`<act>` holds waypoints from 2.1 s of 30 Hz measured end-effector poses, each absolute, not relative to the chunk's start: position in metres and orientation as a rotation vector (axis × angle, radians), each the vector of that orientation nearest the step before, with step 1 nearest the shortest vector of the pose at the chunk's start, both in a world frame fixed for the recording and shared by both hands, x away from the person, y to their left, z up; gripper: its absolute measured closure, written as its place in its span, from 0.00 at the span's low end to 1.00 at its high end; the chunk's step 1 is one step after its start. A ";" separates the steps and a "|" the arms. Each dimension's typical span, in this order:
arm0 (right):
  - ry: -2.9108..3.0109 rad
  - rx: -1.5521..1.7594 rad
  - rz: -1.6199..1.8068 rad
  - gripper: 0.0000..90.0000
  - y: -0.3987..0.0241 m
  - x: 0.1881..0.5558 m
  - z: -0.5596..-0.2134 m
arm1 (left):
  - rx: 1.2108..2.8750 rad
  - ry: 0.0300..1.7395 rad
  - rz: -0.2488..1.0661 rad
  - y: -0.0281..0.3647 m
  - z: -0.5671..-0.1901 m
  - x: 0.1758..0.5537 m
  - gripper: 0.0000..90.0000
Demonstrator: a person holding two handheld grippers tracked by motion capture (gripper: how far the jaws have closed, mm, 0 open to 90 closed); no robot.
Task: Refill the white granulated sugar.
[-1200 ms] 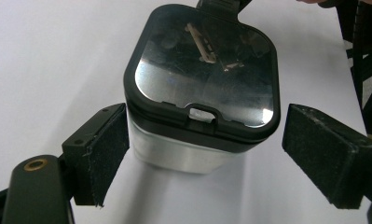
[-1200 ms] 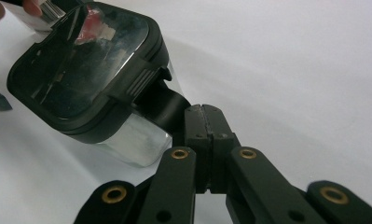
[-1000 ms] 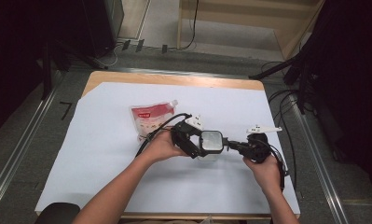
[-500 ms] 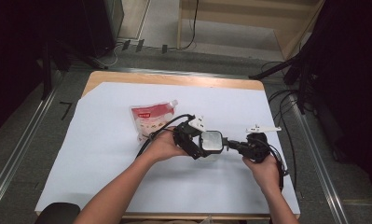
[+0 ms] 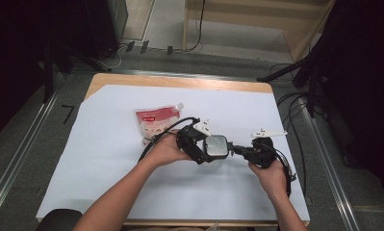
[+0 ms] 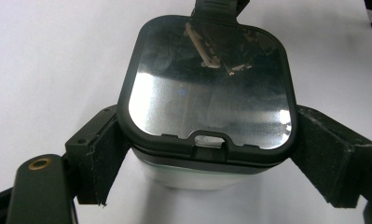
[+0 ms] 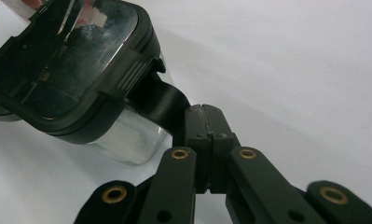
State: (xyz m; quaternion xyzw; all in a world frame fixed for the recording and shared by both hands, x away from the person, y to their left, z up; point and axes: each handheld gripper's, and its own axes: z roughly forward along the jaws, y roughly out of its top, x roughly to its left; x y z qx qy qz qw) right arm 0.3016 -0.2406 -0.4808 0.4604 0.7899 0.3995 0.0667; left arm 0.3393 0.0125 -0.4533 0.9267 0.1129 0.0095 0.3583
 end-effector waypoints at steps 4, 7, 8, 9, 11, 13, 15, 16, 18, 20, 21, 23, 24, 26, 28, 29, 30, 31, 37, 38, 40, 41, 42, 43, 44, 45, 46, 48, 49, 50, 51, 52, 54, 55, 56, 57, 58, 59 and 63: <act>2.380 1.379 1.213 1.00 -0.240 0.301 -0.480 | 2.385 0.297 0.015 0.014 -0.453 0.339 0.19; 2.385 1.379 1.222 1.00 -0.239 0.301 -0.480 | 2.381 0.283 0.020 0.015 -0.451 0.339 0.19; 2.385 1.374 1.225 1.00 -0.238 0.301 -0.480 | 2.370 0.283 0.023 0.015 -0.450 0.338 0.19; 2.384 1.367 1.220 1.00 -0.237 0.301 -0.480 | 2.365 0.274 0.023 0.015 -0.449 0.338 0.19; 2.386 1.366 1.218 1.00 -0.237 0.301 -0.480 | 2.360 0.271 0.031 0.015 -0.447 0.338 0.20; 2.388 1.366 1.218 1.00 -0.236 0.301 -0.480 | 2.359 0.270 0.028 0.015 -0.447 0.338 0.20; 2.388 1.368 1.217 1.00 -0.236 0.300 -0.480 | 2.355 0.261 0.034 0.014 -0.444 0.338 0.20; 2.389 1.368 1.218 1.00 -0.236 0.300 -0.480 | 2.367 0.259 0.035 0.014 -0.442 0.338 0.20; 2.389 1.367 1.216 1.00 -0.236 0.300 -0.480 | 2.361 0.262 0.034 0.013 -0.441 0.338 0.20; 2.389 1.368 1.219 1.00 -0.236 0.300 -0.480 | 2.366 0.262 0.033 0.013 -0.441 0.338 0.20; 2.389 1.368 1.219 1.00 -0.236 0.300 -0.480 | 2.366 0.262 0.033 0.013 -0.441 0.338 0.20; 2.390 1.370 1.220 1.00 -0.236 0.300 -0.480 | 2.370 0.260 0.037 0.012 -0.440 0.338 0.20; 2.390 1.371 1.221 1.00 -0.236 0.300 -0.480 | 2.371 0.261 0.038 0.012 -0.439 0.338 0.20; 2.390 1.372 1.220 1.00 -0.236 0.300 -0.480 | 2.365 0.261 0.041 0.011 -0.437 0.338 0.20; 2.390 1.373 1.220 1.00 -0.236 0.300 -0.480 | 2.365 0.256 0.034 0.011 -0.433 0.338 0.20; 2.392 1.373 1.222 1.00 -0.236 0.300 -0.479 | 2.352 0.261 0.025 0.010 -0.431 0.339 0.20; 2.392 1.371 1.222 1.00 -0.236 0.300 -0.480 | 2.337 0.267 0.022 0.009 -0.429 0.339 0.21; 2.392 1.371 1.222 1.00 -0.236 0.300 -0.480 | 2.337 0.267 0.022 0.009 -0.429 0.339 0.21; 2.401 1.366 1.223 1.00 -0.235 0.300 -0.480 | 2.358 0.262 0.024 0.001 -0.416 0.340 0.20; 2.402 1.367 1.225 1.00 -0.235 0.300 -0.480 | 2.358 0.262 0.024 0.001 -0.416 0.340 0.20; 2.403 1.366 1.225 1.00 -0.235 0.300 -0.480 | 2.361 0.260 0.021 -0.002 -0.414 0.341 0.20; 2.404 1.367 1.221 1.00 -0.234 0.300 -0.480 | 2.363 0.260 0.010 -0.004 -0.412 0.342 0.20; 2.406 1.368 1.221 1.00 -0.234 0.300 -0.480 | 2.360 0.261 0.014 -0.005 -0.411 0.342 0.20; 2.406 1.368 1.223 1.00 -0.234 0.300 -0.480 | 2.362 0.260 0.010 -0.006 -0.410 0.342 0.20; 2.404 1.373 1.224 1.00 -0.234 0.299 -0.480 | 2.357 0.261 0.009 -0.007 -0.409 0.342 0.20; 2.404 1.373 1.224 1.00 -0.234 0.299 -0.480 | 2.357 0.261 0.009 -0.007 -0.409 0.342 0.20; 2.402 1.372 1.229 1.00 -0.233 0.299 -0.480 | 2.356 0.259 0.005 -0.009 -0.407 0.342 0.20; 2.403 1.365 1.233 1.00 -0.233 0.299 -0.481 | 2.352 0.259 0.001 -0.012 -0.405 0.342 0.21; 2.403 1.366 1.236 1.00 -0.233 0.299 -0.481 | 2.357 0.258 0.002 -0.013 -0.404 0.342 0.21; 2.402 1.373 1.242 1.00 -0.233 0.299 -0.481 | 2.355 0.259 -0.002 -0.015 -0.404 0.342 0.20; 2.404 1.377 1.246 1.00 -0.233 0.299 -0.481 | 2.353 0.258 0.004 -0.017 -0.403 0.342 0.21; 2.403 1.377 1.252 1.00 -0.233 0.299 -0.481 | 2.357 0.256 0.005 -0.018 -0.402 0.342 0.21; 2.401 1.379 1.253 1.00 -0.233 0.299 -0.481 | 2.359 0.251 0.002 -0.021 -0.401 0.342 0.21; 2.401 1.377 1.252 1.00 -0.232 0.299 -0.481 | 2.359 0.251 0.002 -0.021 -0.401 0.342 0.21; 2.400 1.373 1.257 1.00 -0.232 0.299 -0.481 | 2.358 0.245 -0.001 -0.025 -0.400 0.342 0.21; 2.400 1.373 1.257 1.00 -0.232 0.299 -0.481 | 2.358 0.245 -0.001 -0.025 -0.400 0.342 0.21; 2.401 1.368 1.260 1.00 -0.232 0.299 -0.482 | 2.357 0.243 0.002 -0.029 -0.399 0.341 0.21; 2.402 1.368 1.259 1.00 -0.231 0.299 -0.482 | 2.357 0.245 0.005 -0.031 -0.399 0.341 0.21; 2.402 1.365 1.261 1.00 -0.231 0.299 -0.482 | 2.363 0.244 0.024 -0.038 -0.398 0.339 0.21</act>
